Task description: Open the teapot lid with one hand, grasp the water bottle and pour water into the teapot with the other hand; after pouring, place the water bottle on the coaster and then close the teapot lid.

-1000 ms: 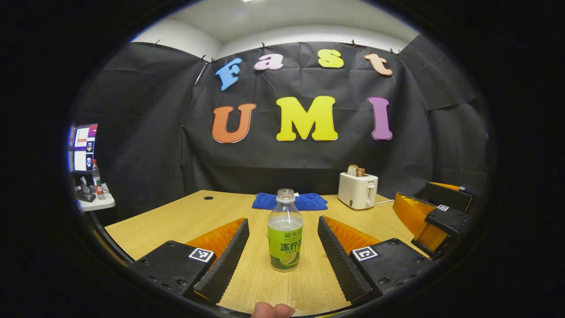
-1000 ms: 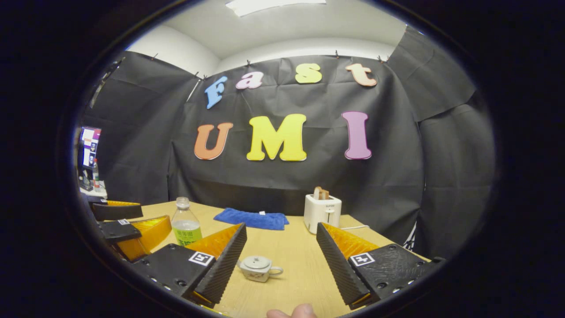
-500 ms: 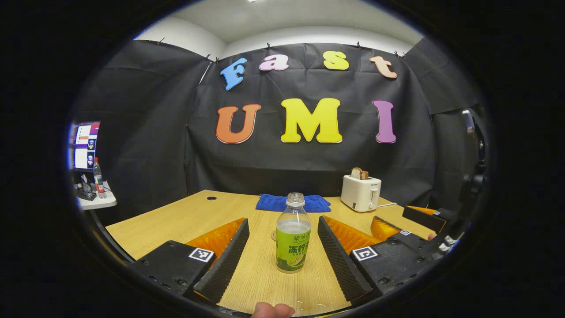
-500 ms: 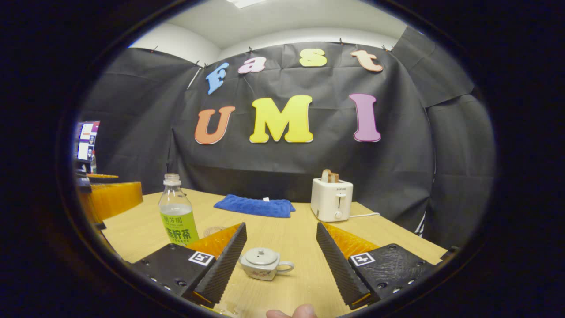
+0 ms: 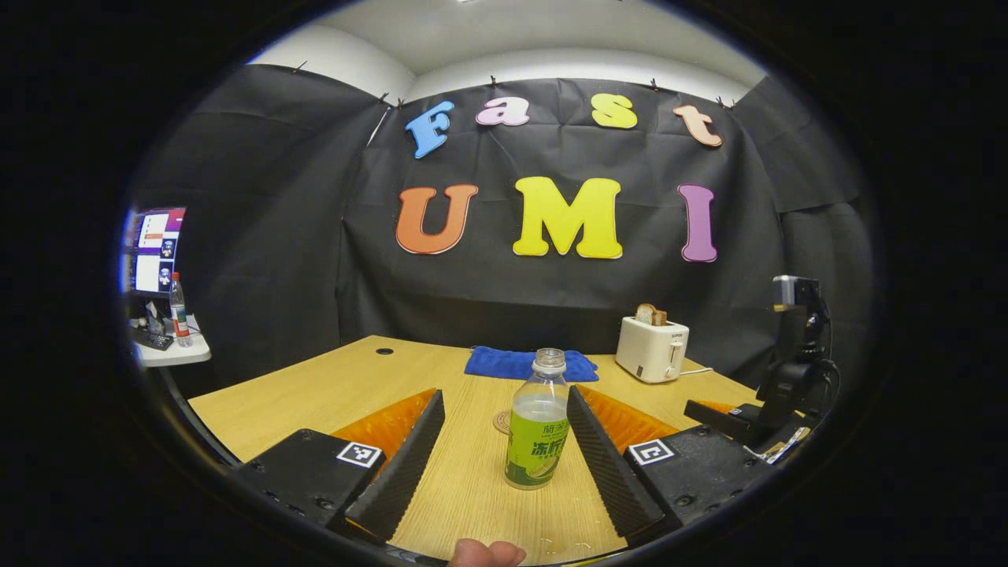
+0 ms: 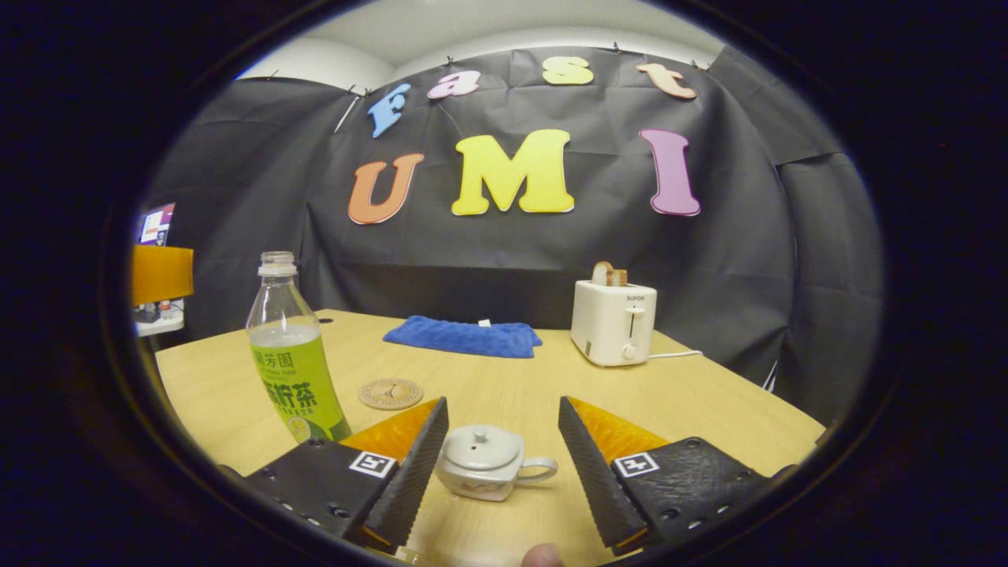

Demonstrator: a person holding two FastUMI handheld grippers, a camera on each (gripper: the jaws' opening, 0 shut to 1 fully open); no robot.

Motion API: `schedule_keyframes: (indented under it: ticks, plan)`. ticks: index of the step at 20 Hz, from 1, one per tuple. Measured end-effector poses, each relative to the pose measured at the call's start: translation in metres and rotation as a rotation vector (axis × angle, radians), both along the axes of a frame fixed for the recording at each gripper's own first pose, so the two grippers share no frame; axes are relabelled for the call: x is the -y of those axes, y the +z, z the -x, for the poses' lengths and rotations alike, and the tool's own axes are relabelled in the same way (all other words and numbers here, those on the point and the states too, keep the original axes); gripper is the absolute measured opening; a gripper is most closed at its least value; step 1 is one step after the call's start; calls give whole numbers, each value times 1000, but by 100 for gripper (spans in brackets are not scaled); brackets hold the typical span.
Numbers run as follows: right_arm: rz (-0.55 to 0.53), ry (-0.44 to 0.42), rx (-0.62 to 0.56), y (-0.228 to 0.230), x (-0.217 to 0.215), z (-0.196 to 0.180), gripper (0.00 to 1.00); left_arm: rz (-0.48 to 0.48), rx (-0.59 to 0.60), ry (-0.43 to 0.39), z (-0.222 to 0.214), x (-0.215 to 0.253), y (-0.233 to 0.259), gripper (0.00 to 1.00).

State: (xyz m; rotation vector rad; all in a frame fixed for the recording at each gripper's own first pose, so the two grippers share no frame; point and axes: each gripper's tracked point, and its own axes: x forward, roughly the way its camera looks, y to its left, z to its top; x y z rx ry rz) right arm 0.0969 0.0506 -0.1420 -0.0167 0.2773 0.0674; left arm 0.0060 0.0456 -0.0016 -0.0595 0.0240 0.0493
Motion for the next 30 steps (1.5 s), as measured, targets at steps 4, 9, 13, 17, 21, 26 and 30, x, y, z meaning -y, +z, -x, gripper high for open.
schedule_keyframes:
  ticks: [4, 9, 13, 17, 21, 26, 30]
  plan:
    - [10, 18, -32, -8, -7, -4, 61, -6, -3, 7, -2, -3, -2, 98]
    - [14, 42, -61, -13, -14, -8, 35, -2, -14, 7, -3, -4, -6, 98]
    - [27, 33, -72, -15, -13, -13, 9, -4, -15, 12, -4, -6, -7, 98]
    - [38, 39, -83, -17, -15, -12, 1, 5, -20, 7, -5, -7, -9, 98]
    - [16, 63, -56, -9, -16, -12, 0, 4, -26, 0, -8, -6, -14, 98]
    - [-30, 80, 4, 17, -14, -12, 0, 46, -51, -63, -8, 11, -27, 98]
    - [-44, 79, 33, 35, -6, -4, 0, 51, -133, -82, -8, 17, -54, 98]
